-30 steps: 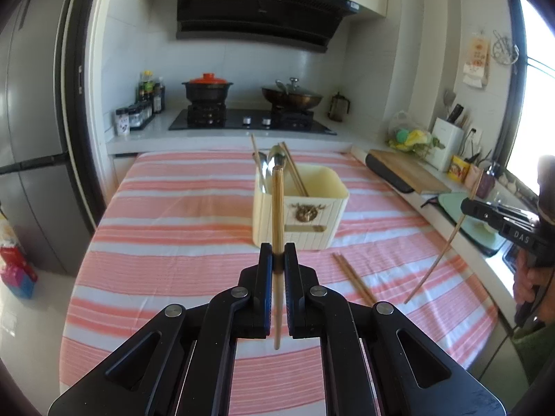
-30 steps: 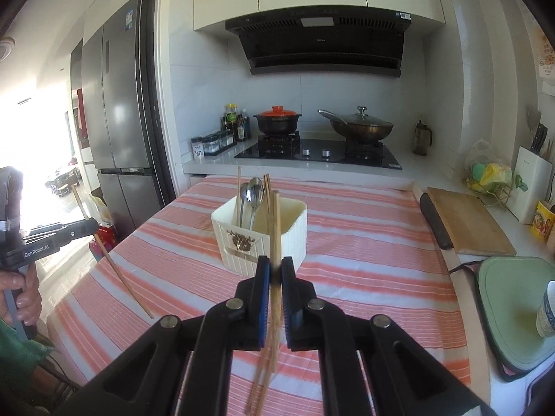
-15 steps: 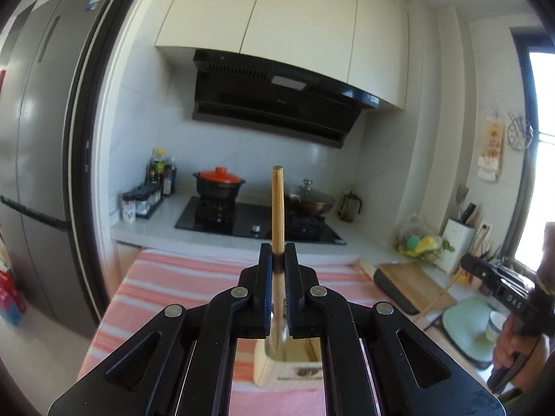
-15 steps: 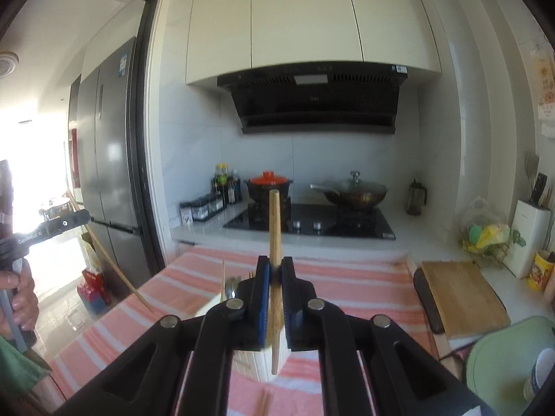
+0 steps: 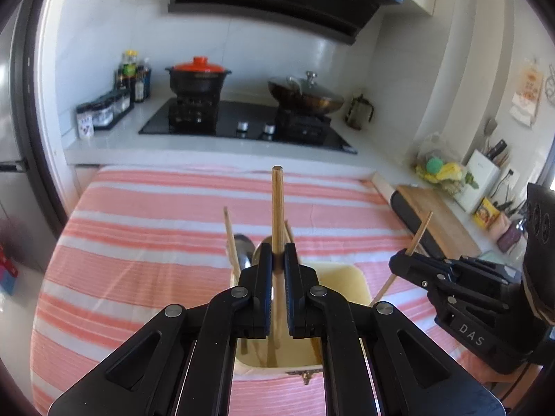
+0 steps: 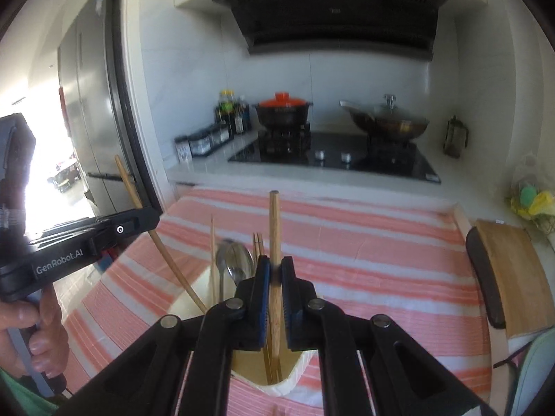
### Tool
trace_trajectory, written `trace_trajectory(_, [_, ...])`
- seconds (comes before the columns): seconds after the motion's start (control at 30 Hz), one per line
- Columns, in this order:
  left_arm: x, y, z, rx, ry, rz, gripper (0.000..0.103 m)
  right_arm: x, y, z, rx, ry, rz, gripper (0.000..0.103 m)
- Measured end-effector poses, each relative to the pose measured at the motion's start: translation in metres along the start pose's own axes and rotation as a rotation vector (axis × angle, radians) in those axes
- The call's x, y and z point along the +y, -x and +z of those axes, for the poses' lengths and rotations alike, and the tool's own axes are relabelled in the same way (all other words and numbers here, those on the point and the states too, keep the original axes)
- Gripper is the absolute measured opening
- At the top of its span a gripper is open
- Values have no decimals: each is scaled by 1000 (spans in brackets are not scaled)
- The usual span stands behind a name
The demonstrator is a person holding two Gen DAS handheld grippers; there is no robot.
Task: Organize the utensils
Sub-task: 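Lift and lower the chopsticks into the cream holder with both tools, then open both tools over the holder and withdraw them above the table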
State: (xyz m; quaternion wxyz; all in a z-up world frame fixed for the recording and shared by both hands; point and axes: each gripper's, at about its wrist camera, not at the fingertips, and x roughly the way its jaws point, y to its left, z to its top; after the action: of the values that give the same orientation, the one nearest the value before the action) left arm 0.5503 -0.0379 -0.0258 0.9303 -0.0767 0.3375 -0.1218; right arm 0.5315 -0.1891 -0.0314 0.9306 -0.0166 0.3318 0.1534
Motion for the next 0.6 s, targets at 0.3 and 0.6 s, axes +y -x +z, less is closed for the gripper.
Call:
trace_trajectory(0.3, [3,18,-4,62,-2,-23,51,-6,16,14,-24,-79,12,26])
trace_trajectory(0.6, [20,150,-63,-18,-152,18,99,7,164,-29,-186,36,12,54])
